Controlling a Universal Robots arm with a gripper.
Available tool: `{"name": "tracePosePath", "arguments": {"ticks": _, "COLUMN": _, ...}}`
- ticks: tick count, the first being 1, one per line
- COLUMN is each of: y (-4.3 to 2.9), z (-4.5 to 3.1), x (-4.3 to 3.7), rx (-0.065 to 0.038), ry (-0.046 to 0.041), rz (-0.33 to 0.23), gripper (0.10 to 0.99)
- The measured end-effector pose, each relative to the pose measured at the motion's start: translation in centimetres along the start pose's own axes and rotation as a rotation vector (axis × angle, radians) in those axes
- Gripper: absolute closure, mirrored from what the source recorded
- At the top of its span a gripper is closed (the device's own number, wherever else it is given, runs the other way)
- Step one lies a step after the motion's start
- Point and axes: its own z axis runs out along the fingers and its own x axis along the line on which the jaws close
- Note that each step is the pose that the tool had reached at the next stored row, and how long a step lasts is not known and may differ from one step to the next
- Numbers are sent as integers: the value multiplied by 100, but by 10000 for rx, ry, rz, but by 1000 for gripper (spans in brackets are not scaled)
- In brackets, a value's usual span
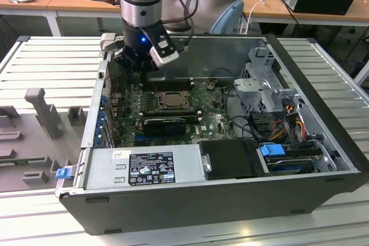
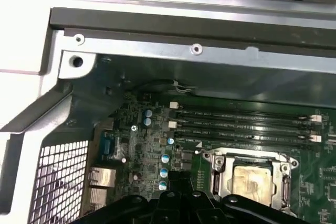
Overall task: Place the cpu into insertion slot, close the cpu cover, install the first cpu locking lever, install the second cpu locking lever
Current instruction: 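Install the first cpu locking lever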
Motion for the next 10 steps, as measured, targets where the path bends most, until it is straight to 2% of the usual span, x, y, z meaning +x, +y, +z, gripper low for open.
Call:
{"name": "tracePosePath", "arguments": {"ticks": 1, "y": 32, "z": 17, "x": -3, "rx": -18, "ry": -2, "rz": -2, "gripper": 980}}
{"name": "tracePosePath", "arguments": {"ticks": 3, "y": 159, "z": 45, "x": -14, "rx": -25, "ry": -4, "rz": -2, "gripper": 980}}
{"name": "tracePosePath", "arguments": {"ticks": 4, "y": 197, "z": 53, "x": -17, "rx": -23, "ry": -3, "rz": -1, "gripper": 980}}
{"name": "tracePosePath", "arguments": {"ticks": 8, "y": 203, "z": 55, "x": -29, "rx": -25, "ry": -3, "rz": -1, "gripper": 980}}
{"name": "tracePosePath", "arguments": {"ticks": 10, "y": 199, "z": 53, "x": -77, "rx": -24, "ry": -3, "rz": 0, "gripper": 980}}
